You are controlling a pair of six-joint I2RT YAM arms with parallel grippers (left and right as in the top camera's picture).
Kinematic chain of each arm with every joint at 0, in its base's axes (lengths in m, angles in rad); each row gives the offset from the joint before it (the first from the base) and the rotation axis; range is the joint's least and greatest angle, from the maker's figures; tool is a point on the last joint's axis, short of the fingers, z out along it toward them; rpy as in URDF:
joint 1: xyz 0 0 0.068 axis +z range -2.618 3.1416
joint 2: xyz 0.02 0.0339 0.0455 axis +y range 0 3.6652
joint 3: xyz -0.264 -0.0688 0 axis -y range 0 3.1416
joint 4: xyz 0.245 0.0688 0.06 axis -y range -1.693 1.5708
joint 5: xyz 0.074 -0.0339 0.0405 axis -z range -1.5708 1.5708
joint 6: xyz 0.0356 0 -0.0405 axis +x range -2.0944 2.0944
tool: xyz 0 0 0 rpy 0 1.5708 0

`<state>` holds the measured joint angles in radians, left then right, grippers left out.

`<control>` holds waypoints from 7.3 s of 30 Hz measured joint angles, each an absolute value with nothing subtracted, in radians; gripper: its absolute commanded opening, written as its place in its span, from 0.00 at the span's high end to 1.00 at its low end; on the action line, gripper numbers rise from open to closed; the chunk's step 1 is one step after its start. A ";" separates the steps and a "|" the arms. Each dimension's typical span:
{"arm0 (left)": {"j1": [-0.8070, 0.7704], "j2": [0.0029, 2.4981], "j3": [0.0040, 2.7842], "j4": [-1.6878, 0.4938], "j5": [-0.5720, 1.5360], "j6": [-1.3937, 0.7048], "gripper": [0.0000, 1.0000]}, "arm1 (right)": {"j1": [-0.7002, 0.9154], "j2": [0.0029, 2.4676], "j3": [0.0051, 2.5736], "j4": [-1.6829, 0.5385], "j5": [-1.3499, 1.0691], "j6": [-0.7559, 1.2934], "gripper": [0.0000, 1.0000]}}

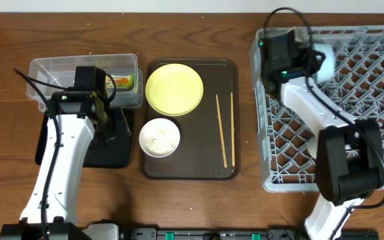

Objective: Sort waste into correct bins and load items into the dishwasher rack
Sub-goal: 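Carry the blue bowl with the right gripper into the dish rack, then move the right gripper back to the tray and grasp the yellow plate rim, then carry the yellow plate with the right gripper and stand it in the rack, then return the right gripper to the tray and grasp one chopstick, then carry the chopstick with the right gripper and drop it into the rack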

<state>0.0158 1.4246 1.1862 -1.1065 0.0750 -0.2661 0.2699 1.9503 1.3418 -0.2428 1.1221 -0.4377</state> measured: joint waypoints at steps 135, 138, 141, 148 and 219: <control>0.016 1.425 1.186 -1.107 0.075 -0.266 0.41 | 0.394 1.802 1.340 -0.305 1.045 -0.326 0.51; 0.016 1.425 1.186 -1.106 0.075 -0.266 0.41 | 0.394 1.802 1.340 -0.381 1.011 -0.270 0.47; 0.016 1.425 1.186 -1.106 0.075 -0.266 0.41 | 0.392 1.798 1.340 -0.454 0.925 -0.204 0.44; 0.016 1.425 1.186 -1.106 0.075 -0.266 0.41 | 0.391 1.675 1.339 -0.514 0.685 -0.098 0.41; 0.016 1.425 1.186 -1.107 0.075 -0.266 0.41 | 0.516 1.846 1.458 -1.010 0.045 0.424 0.99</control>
